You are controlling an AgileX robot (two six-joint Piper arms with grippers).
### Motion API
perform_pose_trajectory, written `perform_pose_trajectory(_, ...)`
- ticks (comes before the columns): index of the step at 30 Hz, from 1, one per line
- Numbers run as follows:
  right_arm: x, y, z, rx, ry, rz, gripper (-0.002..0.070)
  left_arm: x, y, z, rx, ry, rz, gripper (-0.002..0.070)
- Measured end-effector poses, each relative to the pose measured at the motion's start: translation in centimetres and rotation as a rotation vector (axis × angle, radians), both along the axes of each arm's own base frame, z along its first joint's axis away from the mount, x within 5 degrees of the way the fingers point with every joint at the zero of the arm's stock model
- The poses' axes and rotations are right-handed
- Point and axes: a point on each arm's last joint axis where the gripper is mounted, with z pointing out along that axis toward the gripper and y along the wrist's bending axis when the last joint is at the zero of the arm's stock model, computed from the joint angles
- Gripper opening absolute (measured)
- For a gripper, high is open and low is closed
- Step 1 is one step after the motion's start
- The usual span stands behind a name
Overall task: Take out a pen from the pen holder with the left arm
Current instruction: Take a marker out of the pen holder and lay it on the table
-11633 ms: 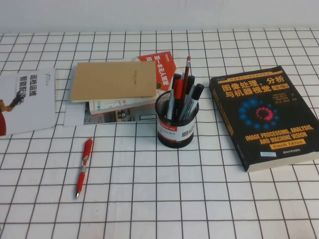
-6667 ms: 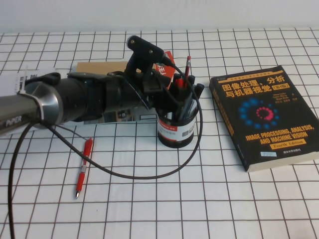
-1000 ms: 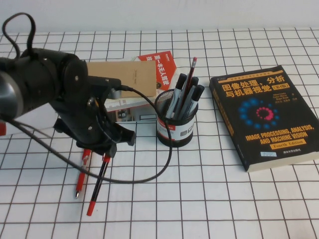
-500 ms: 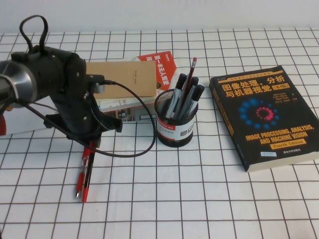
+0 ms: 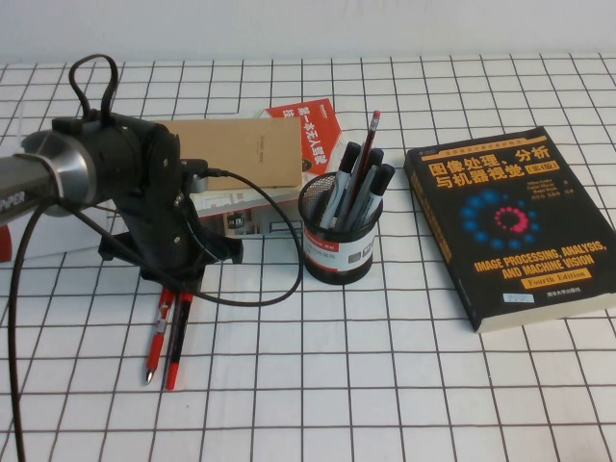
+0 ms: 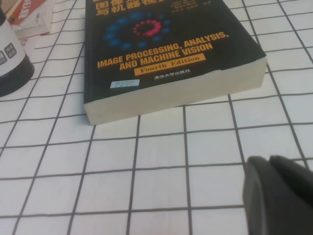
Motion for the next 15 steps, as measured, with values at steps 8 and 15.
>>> perform_pose_trajectory(8,0.0,0.0,0.0,0.000,0.000,0.000,-0.0016,0.0,0.0,-0.1,0.001,0.002,0.000,0.0249)
perform_pose_trajectory(15,0.0,0.0,0.0,0.000,0.000,0.000,-0.0016,-0.2,0.4,1.1,0.028,-0.024,-0.013,0.0332)
